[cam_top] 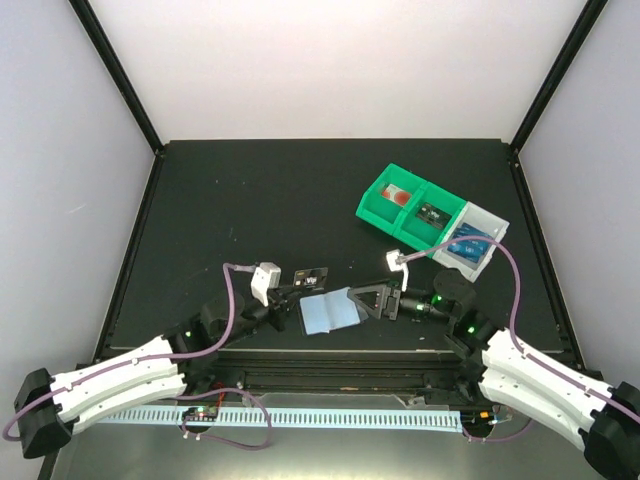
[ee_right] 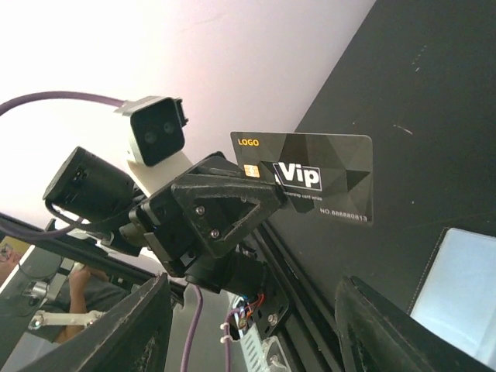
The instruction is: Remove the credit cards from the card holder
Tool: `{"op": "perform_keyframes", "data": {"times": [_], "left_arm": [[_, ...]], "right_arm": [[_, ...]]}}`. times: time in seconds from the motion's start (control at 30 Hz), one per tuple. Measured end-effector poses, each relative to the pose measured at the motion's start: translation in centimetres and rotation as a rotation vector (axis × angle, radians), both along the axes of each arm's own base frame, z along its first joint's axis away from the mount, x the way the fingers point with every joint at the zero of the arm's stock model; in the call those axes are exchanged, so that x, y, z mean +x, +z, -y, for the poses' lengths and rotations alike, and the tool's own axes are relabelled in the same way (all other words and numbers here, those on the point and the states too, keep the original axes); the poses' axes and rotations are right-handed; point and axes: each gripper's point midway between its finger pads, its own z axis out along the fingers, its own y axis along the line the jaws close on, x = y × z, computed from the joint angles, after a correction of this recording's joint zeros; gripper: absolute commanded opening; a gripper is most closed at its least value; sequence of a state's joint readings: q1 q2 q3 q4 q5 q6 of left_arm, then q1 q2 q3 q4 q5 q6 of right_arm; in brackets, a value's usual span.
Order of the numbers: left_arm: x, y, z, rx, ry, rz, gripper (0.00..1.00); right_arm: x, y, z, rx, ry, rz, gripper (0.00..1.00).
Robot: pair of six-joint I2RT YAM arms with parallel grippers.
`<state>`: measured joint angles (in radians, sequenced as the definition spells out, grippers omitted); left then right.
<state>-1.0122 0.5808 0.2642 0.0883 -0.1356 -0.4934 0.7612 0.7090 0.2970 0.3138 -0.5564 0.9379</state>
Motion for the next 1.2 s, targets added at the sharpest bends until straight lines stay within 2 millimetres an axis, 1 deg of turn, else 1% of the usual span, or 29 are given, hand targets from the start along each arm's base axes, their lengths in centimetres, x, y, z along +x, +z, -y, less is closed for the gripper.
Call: {"op": "perform_keyframes", "data": {"times": [0.23, 0.4, 0.5, 0.7, 0.77, 0.83, 0.9, 0.93, 1.0, 1.1, 1.2], "left_arm": [[-1.3, 0.7, 2.5, -0.186, -0.122, -0.191, 0.02], [-2.2, 1.4, 3.8, -0.272, -0.192, -0.271, 0.02], [-2.5, 1.9, 4.1, -0.311, -0.213, -0.304, 0.01], [-2.8, 3.4, 4.5, -0.395, -0.239, -0.332, 0.01], [-2.8, 3.9, 4.5, -0.421, -0.244, -0.338, 0.01], [-2.8, 4.3, 4.6, -0.441, -0.250, -0.342, 0.01], [-2.8, 4.5, 4.7, -0.458, -0.255, -0.351, 0.02], [-2.8, 4.5, 4.8, -0.471, -0.259, -0.362, 0.02], [-2.9, 4.5, 4.8, -0.475, -0.260, -0.366, 0.02], [-2.9, 4.4, 4.8, -0.480, -0.259, -0.374, 0.01], [-2.9, 4.1, 4.8, -0.481, -0.257, -0.380, 0.02]], "right_arm": [[0.0, -0.2, -0.7, 0.021, 0.031, -0.024, 0.57], [0.2, -0.6, -0.7, 0.027, 0.023, -0.059, 0.61], [0.4, -0.8, -0.7, 0.023, 0.007, -0.070, 0.61], [0.5, -0.9, -0.6, 0.023, -0.002, -0.091, 0.62], [0.5, -1.0, -0.6, 0.023, -0.002, -0.095, 0.61], [0.5, -1.0, -0.6, 0.024, -0.001, -0.097, 0.55], [0.4, -1.3, -0.6, 0.025, 0.002, -0.104, 0.47], [0.0, -2.0, -0.5, 0.027, 0.010, -0.125, 0.35], [0.0, -2.2, -0.4, 0.030, 0.012, -0.134, 0.29], [-0.2, -2.3, -0.4, 0.042, 0.018, -0.139, 0.22], [-0.2, -2.0, -0.5, 0.055, 0.022, -0.138, 0.20]]}}
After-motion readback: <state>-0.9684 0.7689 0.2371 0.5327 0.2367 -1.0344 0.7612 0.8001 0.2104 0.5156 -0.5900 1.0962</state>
